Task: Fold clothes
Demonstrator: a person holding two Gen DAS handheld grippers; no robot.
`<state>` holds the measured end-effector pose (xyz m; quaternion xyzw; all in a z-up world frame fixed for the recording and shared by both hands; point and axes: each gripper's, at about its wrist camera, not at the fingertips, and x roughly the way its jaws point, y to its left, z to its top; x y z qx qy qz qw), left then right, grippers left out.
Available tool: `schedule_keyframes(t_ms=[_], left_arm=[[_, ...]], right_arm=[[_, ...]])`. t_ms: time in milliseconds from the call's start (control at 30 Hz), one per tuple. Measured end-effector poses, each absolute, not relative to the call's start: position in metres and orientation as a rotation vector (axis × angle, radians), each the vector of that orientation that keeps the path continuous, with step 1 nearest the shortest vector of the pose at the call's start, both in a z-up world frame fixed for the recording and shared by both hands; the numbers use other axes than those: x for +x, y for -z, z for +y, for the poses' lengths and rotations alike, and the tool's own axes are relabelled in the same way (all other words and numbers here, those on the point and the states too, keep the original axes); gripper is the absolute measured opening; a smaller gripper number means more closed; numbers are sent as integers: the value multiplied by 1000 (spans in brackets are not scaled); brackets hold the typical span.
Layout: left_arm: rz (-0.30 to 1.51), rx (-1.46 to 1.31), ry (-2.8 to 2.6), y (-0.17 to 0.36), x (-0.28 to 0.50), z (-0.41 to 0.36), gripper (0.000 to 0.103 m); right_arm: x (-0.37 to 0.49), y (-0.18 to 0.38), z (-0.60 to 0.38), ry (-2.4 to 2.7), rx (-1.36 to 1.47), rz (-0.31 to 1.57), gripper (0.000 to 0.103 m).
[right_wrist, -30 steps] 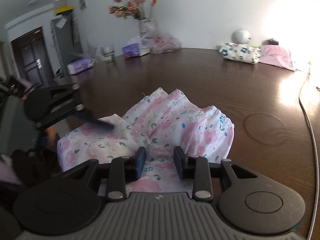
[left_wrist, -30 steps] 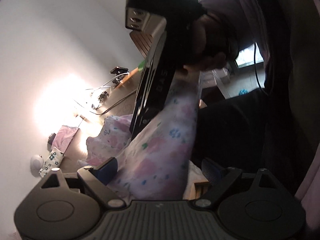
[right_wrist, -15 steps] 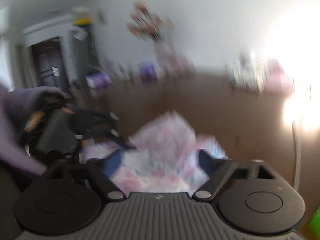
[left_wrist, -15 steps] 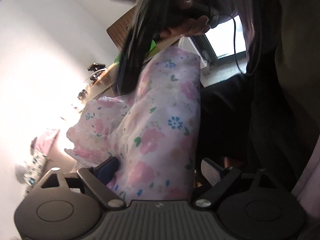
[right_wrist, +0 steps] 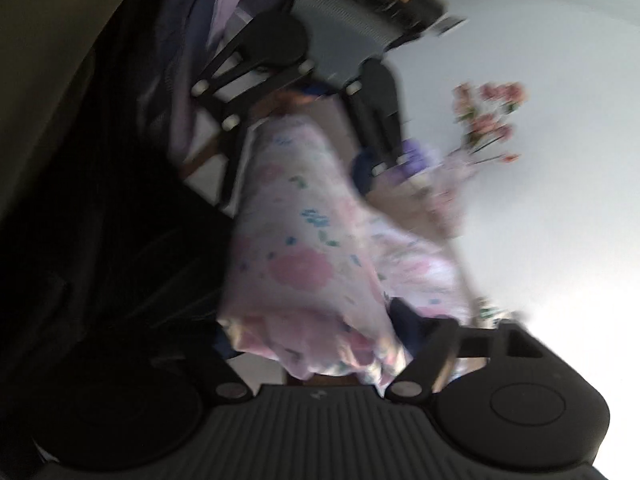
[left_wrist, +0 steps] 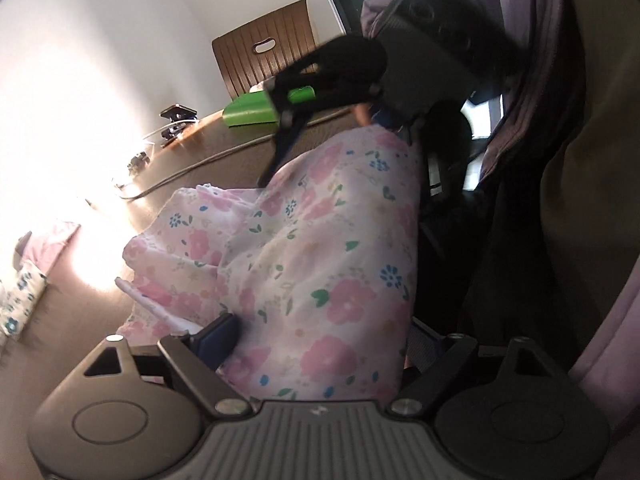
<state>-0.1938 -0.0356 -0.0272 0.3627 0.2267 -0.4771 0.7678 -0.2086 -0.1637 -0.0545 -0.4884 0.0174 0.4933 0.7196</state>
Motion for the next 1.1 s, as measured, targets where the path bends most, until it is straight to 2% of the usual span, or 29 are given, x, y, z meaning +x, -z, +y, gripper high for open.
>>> schedule_keyframes(t_ms=[100,233,267,300,400,533,567,667,833,967,1033,1100], left_arm=[[517,740,1054,22,-192,-33,81],[554,693,1110,14,-195,-28,78],[568,668,1133,11,-196,-26,75],[587,618,1159,7,-193,-22,70],[649,420,1228,-7,-179,-6,58],[718,51,1197,-12,-152,19,56],[732,-58,1172,-11,-145,25,56],[797,-365,1094,1,-123,37,54],[891,-519,868,11,-103,39,56],[908,-614,699,14,-96,54,55],[885,-613,669,14,-98,54,58],[863,-569,657,8,-101,50,65]], right_arm=[[-194,34,-170,-1178,-898,187,60],[-163,8,-187,-1326,-542,452,43],[-153,4,-192,-1365,-458,519,36],[-144,0,-197,-1401,-374,586,33],[-112,2,-210,-1435,-106,788,33],[-79,9,-226,-1395,237,954,35],[-74,12,-231,-1376,315,974,44],[-61,19,-244,-1275,491,1031,52],[-59,16,-257,-1093,574,1067,56],[-72,5,-264,-883,501,970,56],[-80,0,-261,-814,431,929,56],[-92,-5,-256,-749,352,896,56]])
